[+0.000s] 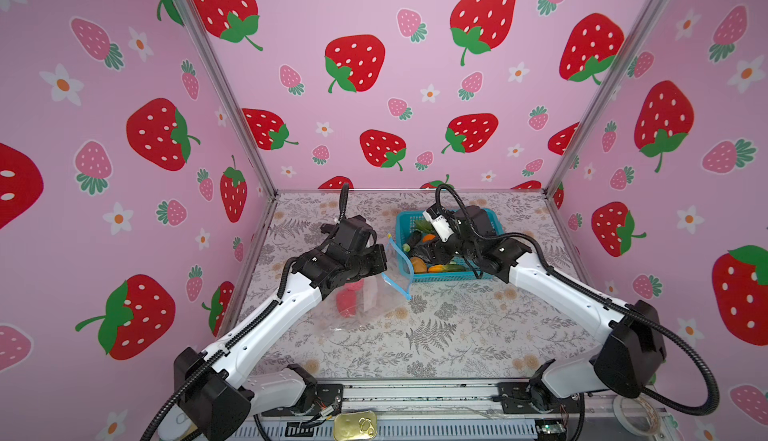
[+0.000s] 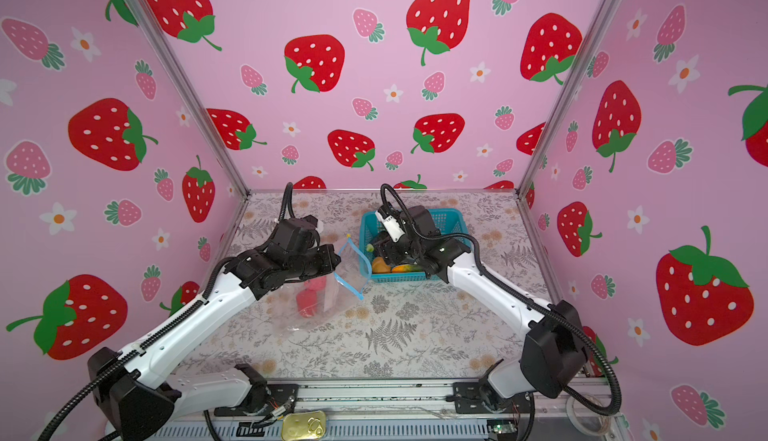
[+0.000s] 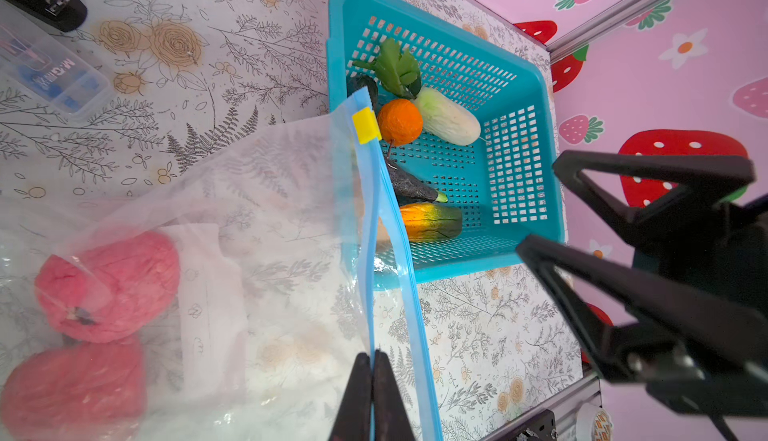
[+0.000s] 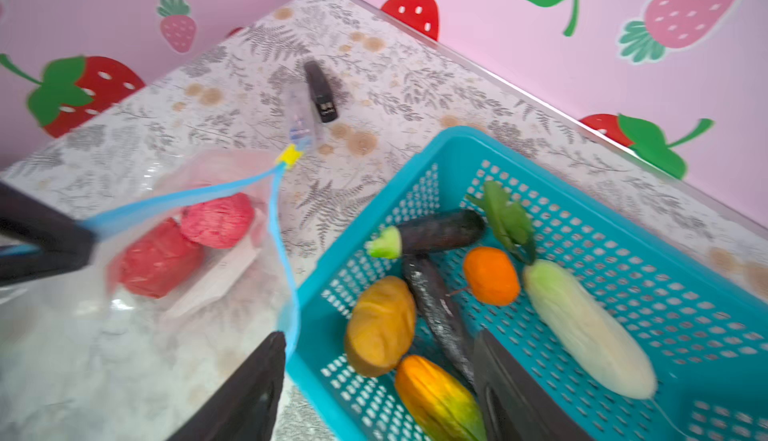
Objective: Place the food in the zip-top bag and seal the zipper
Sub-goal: 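Open the right gripper to release the pink cabbage into the bag, then move the right gripper over the basket and lower toward the orange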
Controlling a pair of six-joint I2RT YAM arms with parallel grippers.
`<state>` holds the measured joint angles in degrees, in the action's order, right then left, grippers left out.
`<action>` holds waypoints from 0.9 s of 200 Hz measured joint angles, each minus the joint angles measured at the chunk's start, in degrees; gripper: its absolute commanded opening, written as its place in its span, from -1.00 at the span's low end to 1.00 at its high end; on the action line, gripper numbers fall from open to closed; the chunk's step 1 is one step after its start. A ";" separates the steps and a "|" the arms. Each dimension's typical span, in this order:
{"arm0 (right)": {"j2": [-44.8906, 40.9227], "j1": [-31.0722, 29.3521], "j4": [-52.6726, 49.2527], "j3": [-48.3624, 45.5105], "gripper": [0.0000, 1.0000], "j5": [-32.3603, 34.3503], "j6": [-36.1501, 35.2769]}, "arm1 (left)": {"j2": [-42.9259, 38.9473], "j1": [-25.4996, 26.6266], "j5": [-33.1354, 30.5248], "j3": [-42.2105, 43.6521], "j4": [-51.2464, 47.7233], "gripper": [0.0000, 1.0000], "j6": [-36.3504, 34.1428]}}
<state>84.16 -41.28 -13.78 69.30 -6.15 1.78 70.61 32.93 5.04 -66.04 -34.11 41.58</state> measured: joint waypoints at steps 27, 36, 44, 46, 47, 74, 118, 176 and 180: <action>4.79 4.11 -0.74 2.16 0.38 1.25 -2.38 | 0.07 -0.13 0.42 0.00 0.02 -0.86 -0.24; 6.71 4.98 -0.92 3.08 0.37 1.70 -3.06 | 0.15 -0.15 0.63 0.00 0.02 -0.86 -0.26; 8.31 5.38 -1.07 3.76 0.35 2.10 -3.50 | 0.26 -0.15 0.85 0.00 0.04 -0.86 -0.31; 8.76 5.46 -1.07 3.87 0.35 2.19 -3.69 | 0.31 -0.15 0.98 0.00 0.04 -0.86 -0.35; 8.92 5.46 -1.07 3.96 0.34 2.19 -3.78 | 0.31 -0.15 1.03 0.00 0.04 -0.86 -0.37; 13.90 5.84 -1.88 6.29 0.28 2.91 -5.33 | 0.59 -0.22 1.62 0.00 0.11 -0.86 -0.39; 20.90 6.32 -2.21 10.64 0.23 3.54 -6.62 | 1.07 -0.22 1.70 0.00 0.52 -0.86 -0.37; 27.69 6.56 -2.67 14.08 0.25 4.44 -7.63 | 1.11 -0.22 2.10 0.00 0.68 -0.86 -0.37; 28.00 6.56 -2.67 14.21 0.25 4.50 -7.67 | 1.11 -0.22 2.10 0.00 0.70 -0.86 -0.39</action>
<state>112.16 -34.72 -16.45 83.50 -1.65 -5.89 71.72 32.71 7.14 -66.04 -33.41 41.19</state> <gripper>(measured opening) 0.623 0.072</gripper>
